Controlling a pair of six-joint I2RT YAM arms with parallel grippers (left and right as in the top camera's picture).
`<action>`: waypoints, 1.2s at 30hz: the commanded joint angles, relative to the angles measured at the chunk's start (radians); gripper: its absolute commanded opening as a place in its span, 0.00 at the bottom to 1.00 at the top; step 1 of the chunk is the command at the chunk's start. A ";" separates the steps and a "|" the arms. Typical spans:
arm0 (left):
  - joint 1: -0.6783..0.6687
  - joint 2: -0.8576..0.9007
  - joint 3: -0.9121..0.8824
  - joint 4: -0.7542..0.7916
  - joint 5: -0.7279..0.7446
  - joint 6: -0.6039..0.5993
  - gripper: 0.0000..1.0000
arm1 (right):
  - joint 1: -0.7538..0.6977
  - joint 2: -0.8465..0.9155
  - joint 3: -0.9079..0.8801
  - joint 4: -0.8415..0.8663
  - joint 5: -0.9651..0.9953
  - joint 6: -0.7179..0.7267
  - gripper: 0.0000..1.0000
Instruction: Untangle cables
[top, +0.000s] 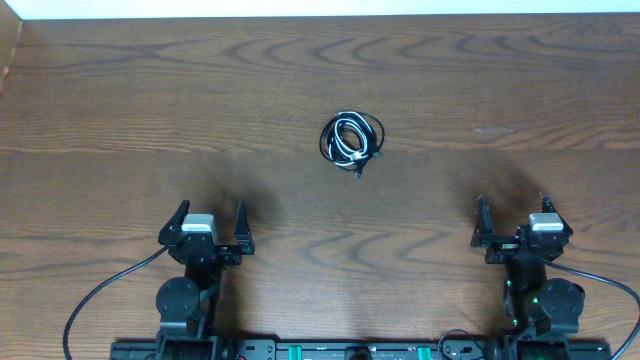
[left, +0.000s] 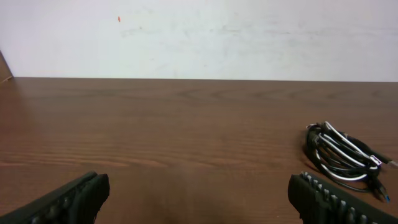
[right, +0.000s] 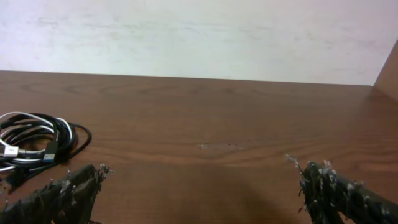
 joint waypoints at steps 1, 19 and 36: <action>-0.003 -0.005 -0.015 -0.041 -0.013 0.017 0.98 | 0.006 0.003 -0.001 -0.005 0.002 -0.016 0.99; -0.003 0.002 0.087 0.105 0.287 -0.258 0.98 | 0.006 0.003 -0.001 -0.005 0.002 -0.016 0.99; -0.003 0.716 0.883 -0.591 0.354 -0.193 0.98 | 0.006 0.003 -0.001 -0.005 0.002 -0.016 0.99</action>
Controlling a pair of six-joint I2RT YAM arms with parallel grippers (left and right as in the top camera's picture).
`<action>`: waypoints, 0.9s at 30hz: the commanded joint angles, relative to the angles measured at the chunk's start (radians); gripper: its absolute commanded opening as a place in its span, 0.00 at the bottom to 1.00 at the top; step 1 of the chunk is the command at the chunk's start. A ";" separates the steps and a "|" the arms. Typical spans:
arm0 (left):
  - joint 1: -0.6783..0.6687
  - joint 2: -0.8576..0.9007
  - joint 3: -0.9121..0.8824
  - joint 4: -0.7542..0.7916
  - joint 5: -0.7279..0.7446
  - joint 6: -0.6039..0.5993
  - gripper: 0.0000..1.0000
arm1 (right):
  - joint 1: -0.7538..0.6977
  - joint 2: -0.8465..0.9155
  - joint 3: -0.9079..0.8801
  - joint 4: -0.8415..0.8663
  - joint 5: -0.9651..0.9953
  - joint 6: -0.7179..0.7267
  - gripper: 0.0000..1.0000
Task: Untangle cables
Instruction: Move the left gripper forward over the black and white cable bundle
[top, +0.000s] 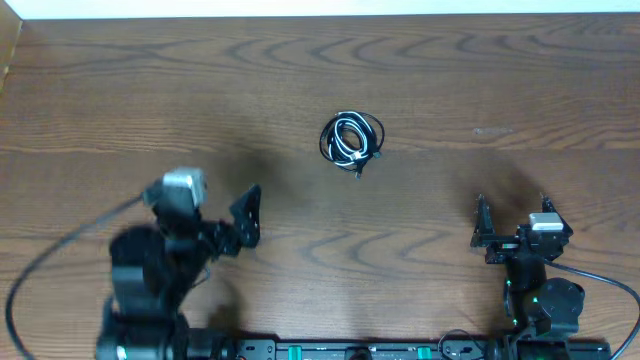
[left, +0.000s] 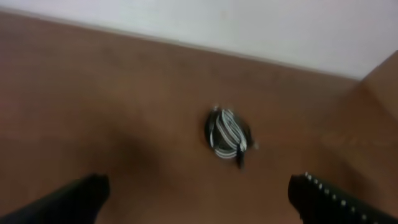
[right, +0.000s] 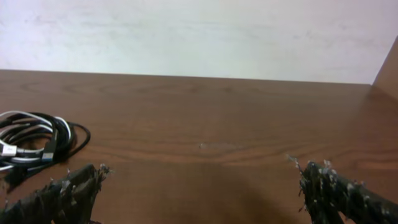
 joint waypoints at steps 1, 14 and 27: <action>-0.003 0.141 0.130 -0.060 0.086 0.025 0.98 | 0.006 -0.002 -0.001 -0.005 0.001 -0.015 0.99; -0.003 0.528 0.560 -0.517 0.069 0.078 0.98 | 0.006 -0.002 -0.001 -0.005 0.001 -0.015 0.99; -0.005 0.680 0.614 -0.599 0.052 -0.136 0.98 | 0.006 -0.002 -0.001 -0.005 0.001 -0.015 0.99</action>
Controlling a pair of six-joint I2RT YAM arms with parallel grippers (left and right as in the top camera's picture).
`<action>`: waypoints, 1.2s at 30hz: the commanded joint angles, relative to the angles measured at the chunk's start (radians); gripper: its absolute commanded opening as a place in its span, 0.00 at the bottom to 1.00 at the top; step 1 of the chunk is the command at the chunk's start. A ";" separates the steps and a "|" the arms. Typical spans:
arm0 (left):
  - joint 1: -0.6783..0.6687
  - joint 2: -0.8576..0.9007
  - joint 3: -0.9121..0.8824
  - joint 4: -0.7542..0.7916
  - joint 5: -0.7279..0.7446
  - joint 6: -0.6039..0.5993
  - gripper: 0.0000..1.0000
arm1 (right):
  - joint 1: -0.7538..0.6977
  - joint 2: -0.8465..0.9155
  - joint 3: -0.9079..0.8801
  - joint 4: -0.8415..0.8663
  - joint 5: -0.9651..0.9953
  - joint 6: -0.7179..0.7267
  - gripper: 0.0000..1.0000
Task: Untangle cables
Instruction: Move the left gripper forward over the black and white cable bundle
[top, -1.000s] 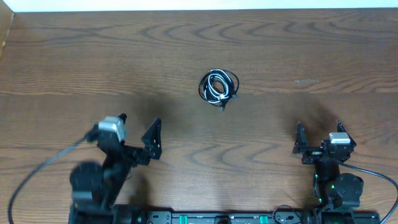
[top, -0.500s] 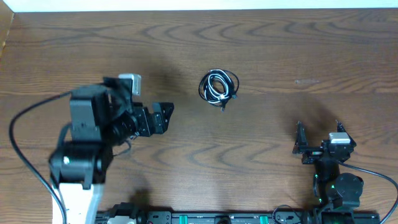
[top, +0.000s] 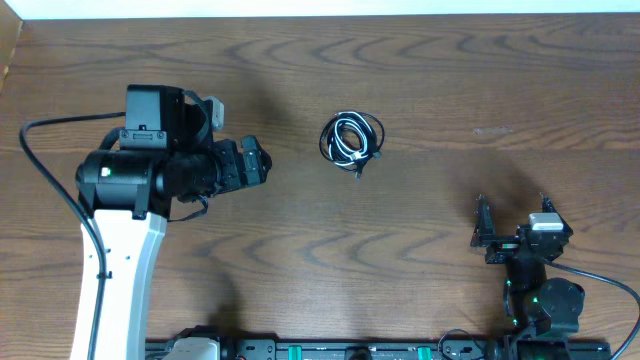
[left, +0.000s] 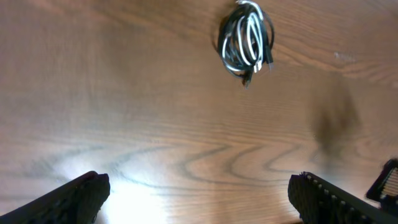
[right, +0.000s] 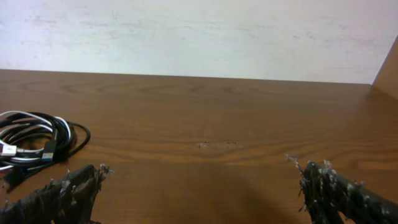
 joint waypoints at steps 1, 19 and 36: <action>-0.003 0.023 0.005 -0.008 0.000 -0.083 0.98 | 0.006 -0.002 -0.001 -0.005 0.001 -0.015 0.99; -0.003 0.181 0.005 -0.022 0.045 -0.132 0.98 | 0.006 -0.002 -0.001 -0.005 0.001 -0.015 0.99; -0.084 0.261 0.005 0.000 0.031 -0.075 0.98 | 0.006 -0.002 -0.001 -0.005 0.001 -0.015 0.99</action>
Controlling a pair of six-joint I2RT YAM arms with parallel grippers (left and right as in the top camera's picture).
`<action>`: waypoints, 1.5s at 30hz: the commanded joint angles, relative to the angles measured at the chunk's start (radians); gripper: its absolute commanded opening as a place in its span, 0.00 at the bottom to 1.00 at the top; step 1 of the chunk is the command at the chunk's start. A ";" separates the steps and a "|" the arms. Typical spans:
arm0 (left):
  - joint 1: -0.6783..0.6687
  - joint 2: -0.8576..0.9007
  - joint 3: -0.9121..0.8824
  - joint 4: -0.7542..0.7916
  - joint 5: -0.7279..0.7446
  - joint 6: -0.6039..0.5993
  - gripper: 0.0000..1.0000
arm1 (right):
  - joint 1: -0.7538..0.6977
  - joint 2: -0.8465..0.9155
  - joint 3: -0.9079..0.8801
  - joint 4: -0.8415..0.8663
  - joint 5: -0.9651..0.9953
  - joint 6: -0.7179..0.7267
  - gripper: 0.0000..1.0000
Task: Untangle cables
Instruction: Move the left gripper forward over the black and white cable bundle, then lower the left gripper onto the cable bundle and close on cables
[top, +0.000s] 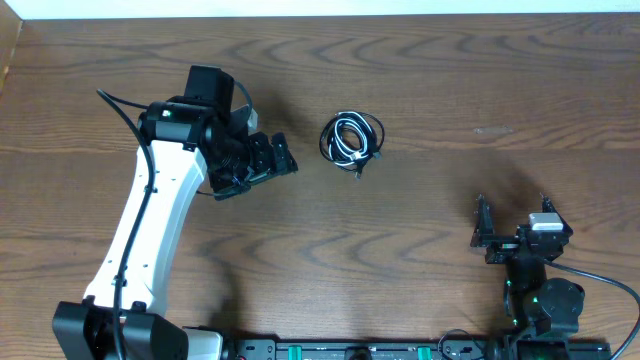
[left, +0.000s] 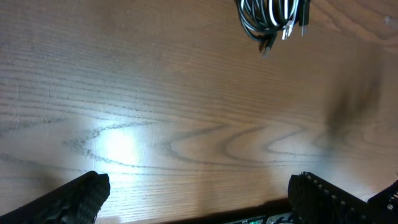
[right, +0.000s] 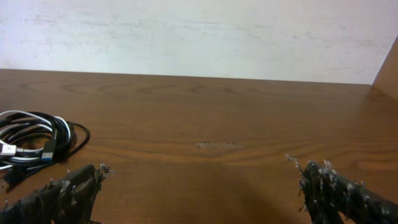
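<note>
A small coiled bundle of black and white cables (top: 351, 139) lies on the wooden table (top: 450, 70), slightly right of centre at the back. It also shows at the top of the left wrist view as the cable bundle (left: 272, 15) and at the left edge of the right wrist view as the cable bundle (right: 34, 146). My left gripper (top: 262, 160) hangs open above the table, left of the bundle, nothing between its fingers (left: 74, 198). My right gripper (top: 511, 218) rests open near the front right, with empty fingers (right: 336, 193).
A white wall (right: 199, 37) stands behind the table's far edge. A raised wooden side panel (right: 388, 71) borders the right side. The arm bases and a rail (top: 330, 350) run along the front edge.
My left arm has reached further right and back, so its open gripper is nearer the cable bundle. The bundle and the right arm have not moved.
Both grippers first rested open at the front edge, the bundle lying apart at the back. The left arm then stood raised off its rest, later out over the table's left side, and now hangs just left of the bundle. The right arm stayed put.
</note>
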 joint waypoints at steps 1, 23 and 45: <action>0.001 0.002 0.005 0.014 -0.042 0.023 0.98 | 0.006 -0.002 -0.001 -0.005 0.001 -0.012 0.99; -0.155 0.249 0.005 0.218 -0.066 -0.105 0.98 | 0.006 -0.002 -0.001 -0.005 0.001 -0.012 0.99; -0.251 0.301 0.005 0.404 -0.151 -0.186 0.98 | 0.006 -0.002 -0.001 -0.005 0.001 -0.012 0.99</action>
